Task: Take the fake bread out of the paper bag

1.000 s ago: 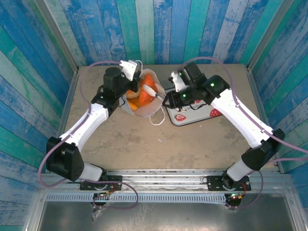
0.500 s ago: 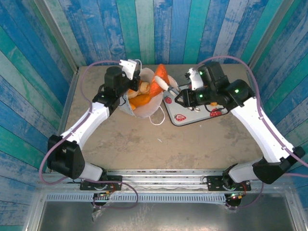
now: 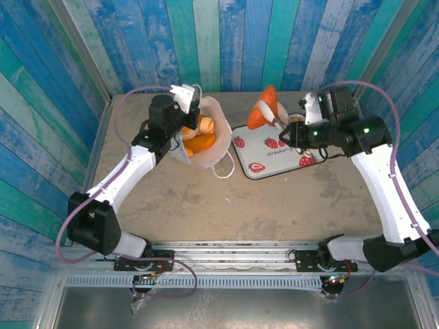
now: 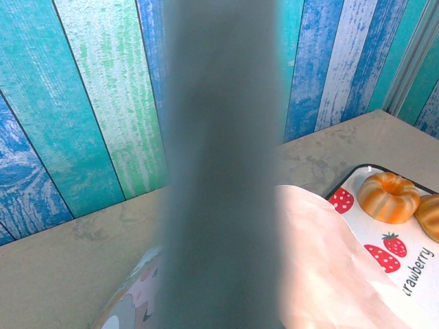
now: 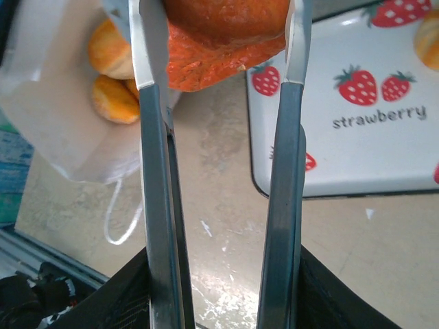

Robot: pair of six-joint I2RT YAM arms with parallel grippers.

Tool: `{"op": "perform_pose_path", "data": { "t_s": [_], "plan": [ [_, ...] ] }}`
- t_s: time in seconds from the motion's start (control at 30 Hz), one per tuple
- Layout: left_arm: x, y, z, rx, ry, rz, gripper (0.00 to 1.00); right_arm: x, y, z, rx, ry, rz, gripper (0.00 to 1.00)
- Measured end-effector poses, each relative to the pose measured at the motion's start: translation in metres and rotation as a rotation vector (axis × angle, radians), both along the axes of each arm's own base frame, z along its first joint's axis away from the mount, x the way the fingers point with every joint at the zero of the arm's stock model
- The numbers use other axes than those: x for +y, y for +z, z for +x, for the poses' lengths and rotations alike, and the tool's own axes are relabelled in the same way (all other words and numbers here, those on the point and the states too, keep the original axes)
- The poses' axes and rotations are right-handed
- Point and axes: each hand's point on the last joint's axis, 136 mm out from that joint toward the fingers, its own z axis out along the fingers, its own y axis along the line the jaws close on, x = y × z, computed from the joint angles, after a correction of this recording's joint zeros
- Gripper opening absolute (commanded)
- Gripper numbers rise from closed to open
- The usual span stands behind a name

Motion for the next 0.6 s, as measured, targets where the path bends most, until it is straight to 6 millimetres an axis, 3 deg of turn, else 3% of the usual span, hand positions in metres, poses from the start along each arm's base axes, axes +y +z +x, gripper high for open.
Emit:
{"op": "perform_pose_path", "data": {
  "t_s": [0.2, 0.6],
  "plan": [
    [0.0, 0.0, 0.0, 0.0, 0.002, 0.001, 0.0, -0.028, -0.042, -0.003, 0.122, -0.07, -0.059, 0.46],
    [0.001, 0.0, 0.0, -0.001, 0.004, 0.001, 0.0, -0.058, -0.092, -0.005, 0.255, -0.123, -0.152, 0.47]
  ]
}}
